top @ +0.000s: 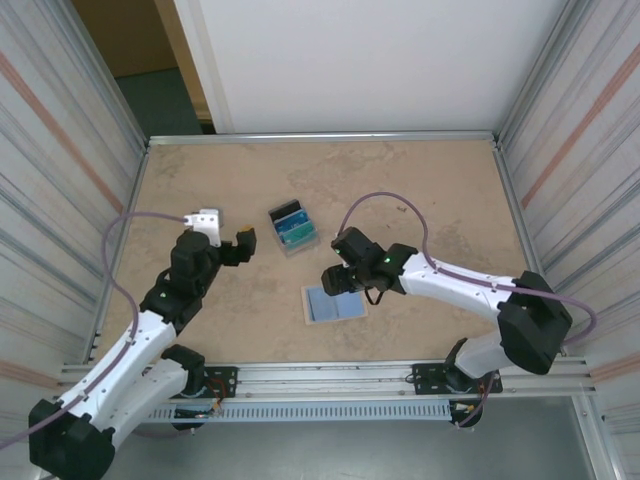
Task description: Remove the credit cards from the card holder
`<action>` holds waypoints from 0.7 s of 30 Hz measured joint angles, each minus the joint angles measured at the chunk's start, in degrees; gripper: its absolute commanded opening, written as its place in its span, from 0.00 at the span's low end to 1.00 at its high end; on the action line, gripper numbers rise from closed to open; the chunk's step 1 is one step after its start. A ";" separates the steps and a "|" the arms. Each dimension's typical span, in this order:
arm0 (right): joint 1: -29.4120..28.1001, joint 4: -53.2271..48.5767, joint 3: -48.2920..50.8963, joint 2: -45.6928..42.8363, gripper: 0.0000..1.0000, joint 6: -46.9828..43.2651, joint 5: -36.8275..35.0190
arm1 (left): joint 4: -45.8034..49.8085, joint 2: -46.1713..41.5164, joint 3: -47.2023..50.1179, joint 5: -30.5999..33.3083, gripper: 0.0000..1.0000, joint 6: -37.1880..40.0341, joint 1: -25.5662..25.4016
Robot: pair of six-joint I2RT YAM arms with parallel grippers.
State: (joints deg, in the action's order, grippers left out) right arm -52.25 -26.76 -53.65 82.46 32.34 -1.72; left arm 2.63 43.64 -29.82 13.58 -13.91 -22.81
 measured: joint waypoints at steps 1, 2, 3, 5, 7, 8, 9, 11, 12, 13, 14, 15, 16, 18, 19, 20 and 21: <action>-0.26 -0.09 -0.33 0.83 0.57 0.22 -0.04 | 0.31 -0.42 0.42 -0.02 0.99 -1.33 1.01; -0.63 -0.31 -0.76 1.86 0.56 0.26 -0.04 | 0.79 -0.90 0.85 -0.02 0.99 -2.64 1.99; -1.09 -0.46 -1.14 2.82 0.56 0.28 -0.07 | 1.05 -1.40 1.31 0.00 0.99 -3.74 2.71; -2.05 -0.85 -1.90 4.52 0.55 0.26 -0.04 | 1.84 -2.25 1.99 0.13 0.99 -5.22 3.19; -2.99 -1.16 -2.73 6.01 0.51 0.26 -0.07 | 2.45 -2.93 2.58 0.46 0.99 -6.10 3.26; -3.41 -1.40 -3.23 6.73 0.49 0.26 -0.07 | 2.75 -3.15 2.78 0.68 0.99 -6.49 3.26; -3.80 -1.68 -3.76 7.34 0.46 0.26 -0.07 | 2.99 -3.37 3.02 0.92 0.99 -6.84 3.26; -4.44 -2.10 -4.79 8.46 0.41 0.26 -0.11 | 3.41 -3.50 3.34 1.11 0.99 -7.17 3.26; -4.76 -2.16 -5.29 9.09 0.40 0.24 -0.20 | 3.61 -3.48 3.39 1.11 0.99 -7.32 3.26; -4.98 -2.29 -5.75 9.64 0.38 0.26 -0.24 | 3.65 -3.48 3.43 1.11 0.99 -7.37 3.26; -5.25 -2.36 -6.16 10.25 0.38 0.24 -0.26 | 3.65 -3.48 3.43 1.11 0.99 -7.39 3.26; -5.53 -2.54 -6.51 10.75 0.37 0.24 -0.28 | 3.65 -3.48 3.43 1.11 0.99 -7.39 3.26; -5.86 -2.71 -6.91 11.34 0.37 0.24 -0.44 | 3.67 -3.48 3.43 1.11 0.99 -7.39 3.26; -6.62 -3.28 -7.69 12.57 0.37 0.24 -0.74 | 3.65 -3.48 3.45 1.14 0.99 -7.39 3.26; -7.04 -3.39 -8.02 13.20 0.37 0.24 -1.09 | 3.67 -3.48 3.45 1.20 0.99 -7.39 3.26; -7.45 -3.56 -8.35 13.84 0.37 0.24 -1.31 | 3.67 -3.48 3.45 1.31 0.99 -7.39 3.26; -7.76 -3.61 -8.52 14.32 0.37 0.24 -1.36 | 3.67 -3.48 3.45 1.40 0.99 -7.39 3.26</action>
State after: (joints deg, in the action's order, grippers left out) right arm -60.01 -30.37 -62.17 96.77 32.58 -3.07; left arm 6.31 40.16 -26.37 14.98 -21.30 -19.55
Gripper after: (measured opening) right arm 0.367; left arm 0.987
